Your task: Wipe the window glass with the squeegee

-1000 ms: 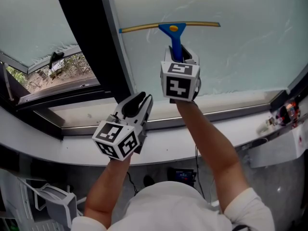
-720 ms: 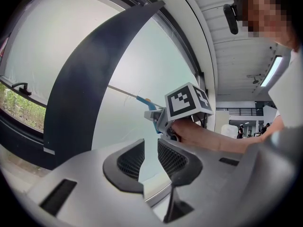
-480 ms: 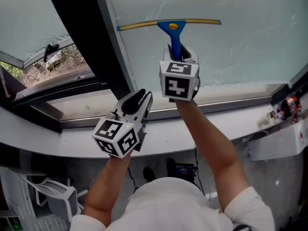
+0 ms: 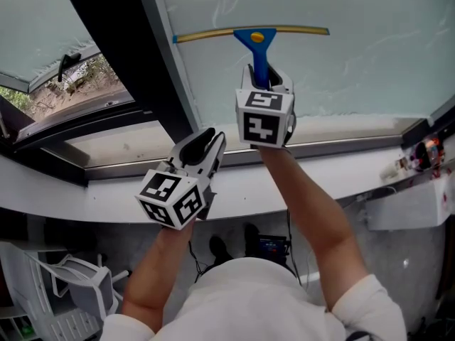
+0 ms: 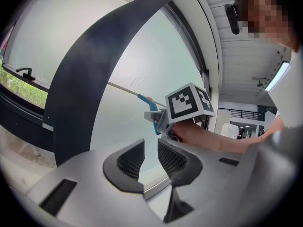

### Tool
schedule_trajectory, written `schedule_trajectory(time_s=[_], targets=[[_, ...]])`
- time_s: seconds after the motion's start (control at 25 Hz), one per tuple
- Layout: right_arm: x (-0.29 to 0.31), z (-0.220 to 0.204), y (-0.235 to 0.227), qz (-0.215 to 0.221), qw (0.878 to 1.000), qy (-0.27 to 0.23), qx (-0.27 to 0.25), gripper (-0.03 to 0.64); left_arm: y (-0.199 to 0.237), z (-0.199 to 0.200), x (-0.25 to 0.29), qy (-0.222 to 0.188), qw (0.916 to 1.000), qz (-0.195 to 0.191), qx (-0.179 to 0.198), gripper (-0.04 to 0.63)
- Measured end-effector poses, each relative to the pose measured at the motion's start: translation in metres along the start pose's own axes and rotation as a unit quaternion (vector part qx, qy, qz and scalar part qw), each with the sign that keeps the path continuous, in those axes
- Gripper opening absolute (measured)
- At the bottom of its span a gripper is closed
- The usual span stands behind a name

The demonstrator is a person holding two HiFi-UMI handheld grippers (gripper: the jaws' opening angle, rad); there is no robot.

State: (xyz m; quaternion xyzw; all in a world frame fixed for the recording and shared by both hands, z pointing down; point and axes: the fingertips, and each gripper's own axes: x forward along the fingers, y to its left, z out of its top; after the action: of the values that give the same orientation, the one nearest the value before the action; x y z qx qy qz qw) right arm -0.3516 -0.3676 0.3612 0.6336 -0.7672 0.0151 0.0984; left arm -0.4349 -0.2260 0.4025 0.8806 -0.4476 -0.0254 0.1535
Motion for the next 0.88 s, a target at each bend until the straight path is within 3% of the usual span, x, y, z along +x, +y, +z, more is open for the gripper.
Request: schedule_trajectory(time_s=[0.88], targets=[[0.016,-0.081,0.009,0.009,0.998,0.063,-0.001,0.153,0.019,-0.056,0.009,0.042,0.9984,0.008,-0.037,0.107]])
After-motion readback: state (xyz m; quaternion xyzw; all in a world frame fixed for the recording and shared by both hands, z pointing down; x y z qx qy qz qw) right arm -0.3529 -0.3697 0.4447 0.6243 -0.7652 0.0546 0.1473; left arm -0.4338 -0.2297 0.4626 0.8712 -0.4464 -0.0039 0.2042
